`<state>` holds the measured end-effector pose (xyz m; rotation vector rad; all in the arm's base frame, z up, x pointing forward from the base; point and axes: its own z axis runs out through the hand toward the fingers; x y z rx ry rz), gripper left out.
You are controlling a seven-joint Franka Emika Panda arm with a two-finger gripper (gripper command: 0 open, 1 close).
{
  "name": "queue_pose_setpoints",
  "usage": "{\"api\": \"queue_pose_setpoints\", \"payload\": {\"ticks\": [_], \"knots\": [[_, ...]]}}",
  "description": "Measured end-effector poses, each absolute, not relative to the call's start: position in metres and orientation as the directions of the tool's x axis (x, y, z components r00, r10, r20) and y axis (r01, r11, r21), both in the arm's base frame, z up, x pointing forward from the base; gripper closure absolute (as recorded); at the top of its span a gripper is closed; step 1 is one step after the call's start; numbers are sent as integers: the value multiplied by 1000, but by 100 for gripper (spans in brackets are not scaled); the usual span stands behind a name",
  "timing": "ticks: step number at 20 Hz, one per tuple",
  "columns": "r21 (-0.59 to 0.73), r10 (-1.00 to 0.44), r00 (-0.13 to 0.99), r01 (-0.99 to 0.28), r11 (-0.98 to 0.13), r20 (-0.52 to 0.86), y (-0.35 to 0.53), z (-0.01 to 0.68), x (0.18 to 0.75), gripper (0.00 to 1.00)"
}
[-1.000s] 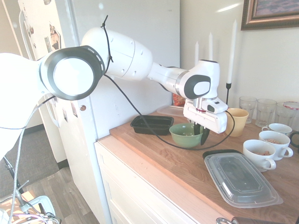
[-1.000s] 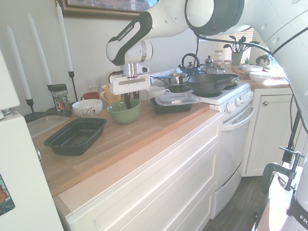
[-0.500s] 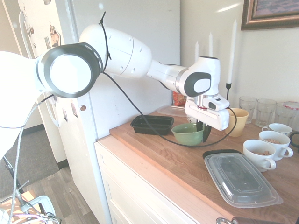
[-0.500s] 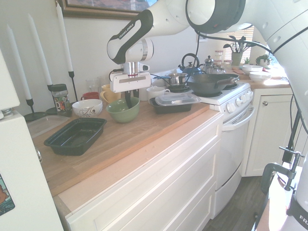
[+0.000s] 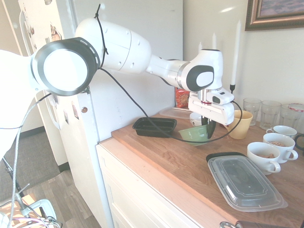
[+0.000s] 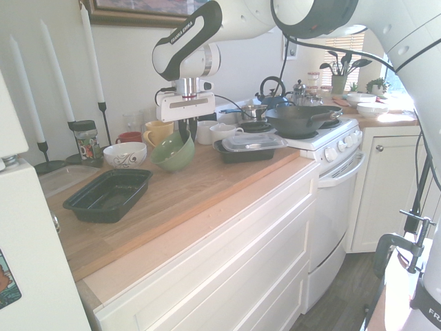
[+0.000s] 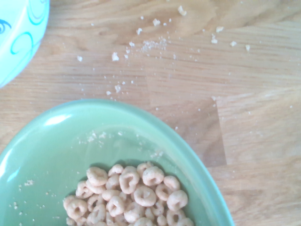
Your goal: Pour the cereal into the box
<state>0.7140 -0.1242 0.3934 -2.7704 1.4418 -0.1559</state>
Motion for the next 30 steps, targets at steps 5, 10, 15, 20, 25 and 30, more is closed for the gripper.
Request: {"api": "queue_pose_setpoints", "payload": {"ticks": [5,10,15,20,25,30], "knots": [[-60,-798,585,-800,-597,141,-98,436,711,100],[-3,-757,616,-775,-632,217,-53,466,702,100],[92,-676,654,-738,-668,340,23,468,698,100],[206,-549,685,-695,-689,479,85,461,691,100],[311,-383,698,-650,-694,605,124,467,681,100],[396,-248,701,-618,-679,669,148,458,666,100]]}}
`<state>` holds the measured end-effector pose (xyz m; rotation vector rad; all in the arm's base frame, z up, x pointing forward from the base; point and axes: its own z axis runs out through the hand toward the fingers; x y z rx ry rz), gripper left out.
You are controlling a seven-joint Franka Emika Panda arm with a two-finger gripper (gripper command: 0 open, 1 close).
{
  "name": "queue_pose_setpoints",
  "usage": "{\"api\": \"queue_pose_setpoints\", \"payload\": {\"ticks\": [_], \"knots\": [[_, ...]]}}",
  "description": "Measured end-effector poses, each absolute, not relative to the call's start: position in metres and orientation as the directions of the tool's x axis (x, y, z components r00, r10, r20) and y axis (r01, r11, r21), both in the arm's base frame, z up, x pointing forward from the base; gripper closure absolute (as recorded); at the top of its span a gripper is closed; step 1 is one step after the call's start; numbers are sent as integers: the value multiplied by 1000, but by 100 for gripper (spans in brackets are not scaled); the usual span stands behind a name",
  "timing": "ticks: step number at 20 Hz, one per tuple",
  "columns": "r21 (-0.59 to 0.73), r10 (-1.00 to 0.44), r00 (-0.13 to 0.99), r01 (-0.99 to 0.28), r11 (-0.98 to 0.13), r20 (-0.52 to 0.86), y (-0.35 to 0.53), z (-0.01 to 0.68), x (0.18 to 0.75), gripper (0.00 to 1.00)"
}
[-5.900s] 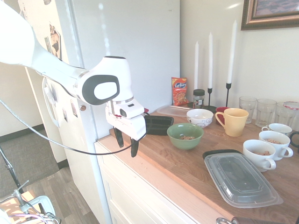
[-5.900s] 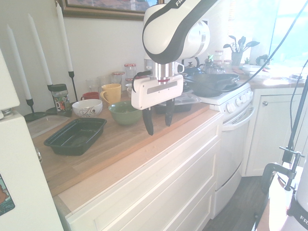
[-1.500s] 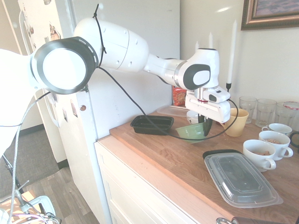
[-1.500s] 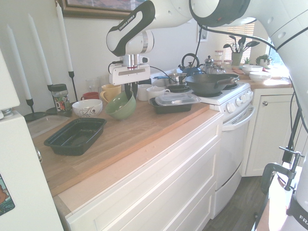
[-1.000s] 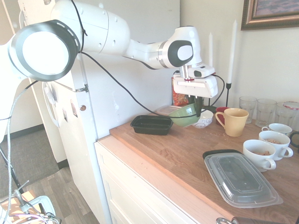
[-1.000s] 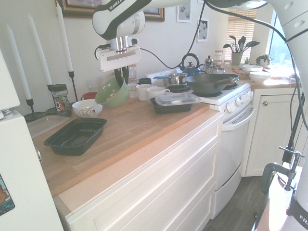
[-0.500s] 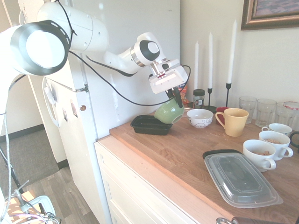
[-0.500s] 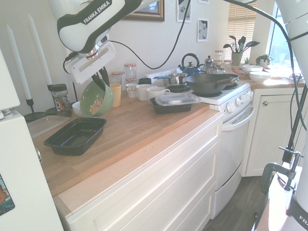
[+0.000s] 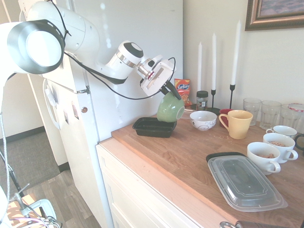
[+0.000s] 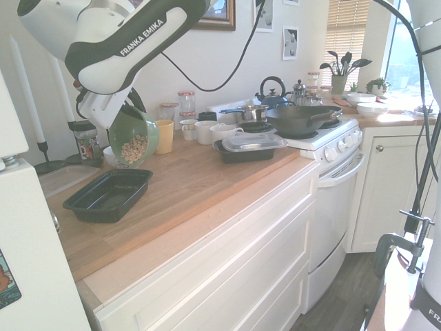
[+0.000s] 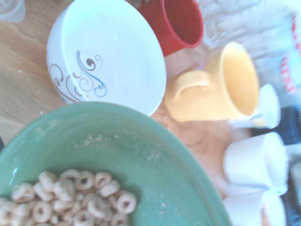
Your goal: Pour the cereal into the box
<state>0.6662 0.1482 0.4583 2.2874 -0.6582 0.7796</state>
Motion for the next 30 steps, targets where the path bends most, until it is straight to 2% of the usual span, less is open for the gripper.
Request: {"api": "queue_pose_setpoints", "payload": {"ticks": [14,20,26,30], "knots": [[537,66,674,-520,-664,735,205,426,622,100],[573,211,606,-500,-649,767,218,409,627,100],[584,247,590,-492,-646,769,221,399,629,100],[511,98,627,-523,-683,773,221,418,620,100]]}}
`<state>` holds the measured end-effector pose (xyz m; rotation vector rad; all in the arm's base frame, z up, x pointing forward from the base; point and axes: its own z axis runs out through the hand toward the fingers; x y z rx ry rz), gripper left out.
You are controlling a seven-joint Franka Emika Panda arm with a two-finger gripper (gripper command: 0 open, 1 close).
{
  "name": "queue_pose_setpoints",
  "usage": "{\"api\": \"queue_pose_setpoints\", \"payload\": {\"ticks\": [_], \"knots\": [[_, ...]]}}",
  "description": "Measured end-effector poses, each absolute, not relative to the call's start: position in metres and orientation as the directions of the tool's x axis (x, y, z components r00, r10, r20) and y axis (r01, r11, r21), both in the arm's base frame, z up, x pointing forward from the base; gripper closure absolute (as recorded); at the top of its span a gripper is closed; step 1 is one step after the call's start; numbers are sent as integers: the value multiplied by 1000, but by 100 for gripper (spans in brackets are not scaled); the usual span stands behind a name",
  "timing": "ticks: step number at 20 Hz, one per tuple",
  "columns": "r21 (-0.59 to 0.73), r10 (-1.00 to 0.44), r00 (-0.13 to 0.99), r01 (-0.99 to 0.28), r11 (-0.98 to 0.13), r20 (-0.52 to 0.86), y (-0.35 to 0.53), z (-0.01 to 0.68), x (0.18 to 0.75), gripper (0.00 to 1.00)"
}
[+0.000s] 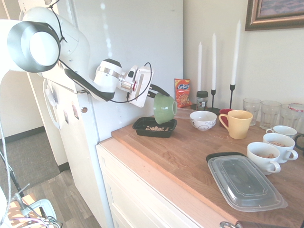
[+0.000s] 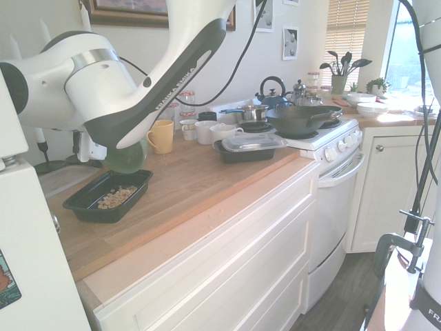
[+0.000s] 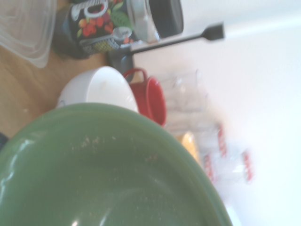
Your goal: Pour the cereal into the box
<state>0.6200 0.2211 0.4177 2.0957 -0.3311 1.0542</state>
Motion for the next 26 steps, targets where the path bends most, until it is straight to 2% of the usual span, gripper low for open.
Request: {"api": "queue_pose_setpoints", "payload": {"ticks": [6,13,17,22,24,26], "knots": [[316,-289,688,-610,-726,665,170,494,624,100],[87,-605,705,-674,-733,370,28,511,644,100],[-54,-708,685,-711,-701,172,-38,496,642,100],[-258,-767,641,-749,-610,-45,-96,452,637,100],[-327,-776,624,-756,-567,-97,-119,431,635,100],[-341,-785,610,-765,-546,-110,-139,411,634,100]]}}
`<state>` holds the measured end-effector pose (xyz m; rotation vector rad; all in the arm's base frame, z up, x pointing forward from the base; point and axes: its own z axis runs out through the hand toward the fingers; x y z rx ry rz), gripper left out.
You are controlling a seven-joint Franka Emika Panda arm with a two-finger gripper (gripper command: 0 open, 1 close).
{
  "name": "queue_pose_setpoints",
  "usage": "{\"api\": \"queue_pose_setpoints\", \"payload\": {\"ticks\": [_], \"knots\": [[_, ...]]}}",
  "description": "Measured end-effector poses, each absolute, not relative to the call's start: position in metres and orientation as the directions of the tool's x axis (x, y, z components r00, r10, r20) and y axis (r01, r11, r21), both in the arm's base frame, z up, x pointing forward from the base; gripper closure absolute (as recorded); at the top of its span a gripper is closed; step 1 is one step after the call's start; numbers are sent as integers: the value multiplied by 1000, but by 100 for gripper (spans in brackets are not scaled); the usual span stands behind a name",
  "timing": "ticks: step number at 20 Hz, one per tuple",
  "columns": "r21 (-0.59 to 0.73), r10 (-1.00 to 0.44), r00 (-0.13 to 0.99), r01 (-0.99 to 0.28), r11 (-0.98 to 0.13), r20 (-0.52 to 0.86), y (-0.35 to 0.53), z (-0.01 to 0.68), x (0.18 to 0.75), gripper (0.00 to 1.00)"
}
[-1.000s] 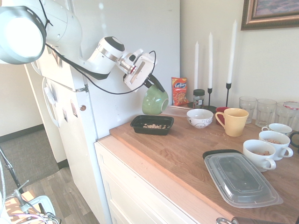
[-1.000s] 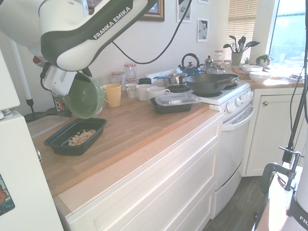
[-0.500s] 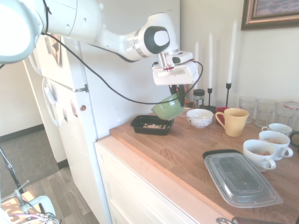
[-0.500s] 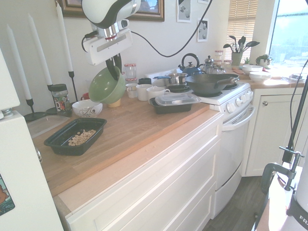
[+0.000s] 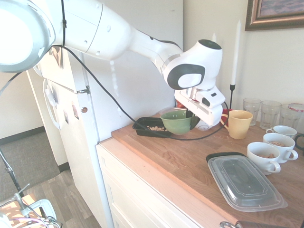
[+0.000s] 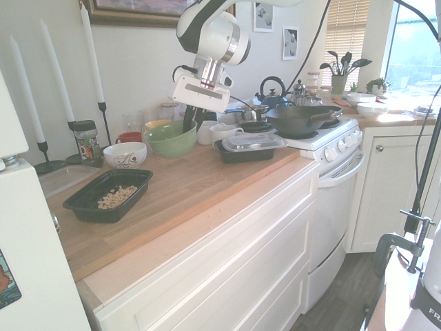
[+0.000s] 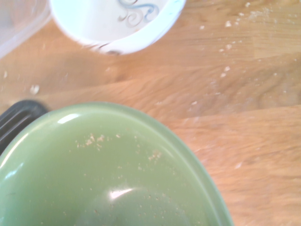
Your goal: Pour the cereal into the box
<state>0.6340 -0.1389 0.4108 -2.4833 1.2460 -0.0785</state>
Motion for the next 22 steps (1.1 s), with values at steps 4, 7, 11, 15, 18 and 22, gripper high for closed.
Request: {"api": "queue_pose_setpoints", "payload": {"ticks": [4,7,11,15,18,22], "knots": [[-328,-802,585,-786,-524,-122,-159,374,634,100],[-315,-810,574,-795,-518,-120,-165,353,637,100],[-319,-820,564,-798,-511,-99,-169,346,641,100],[-319,-828,554,-804,-502,-93,-172,344,642,0],[-307,-832,548,-810,-500,-91,-173,338,642,0],[-292,-829,554,-809,-510,-85,-171,334,643,0]]}}
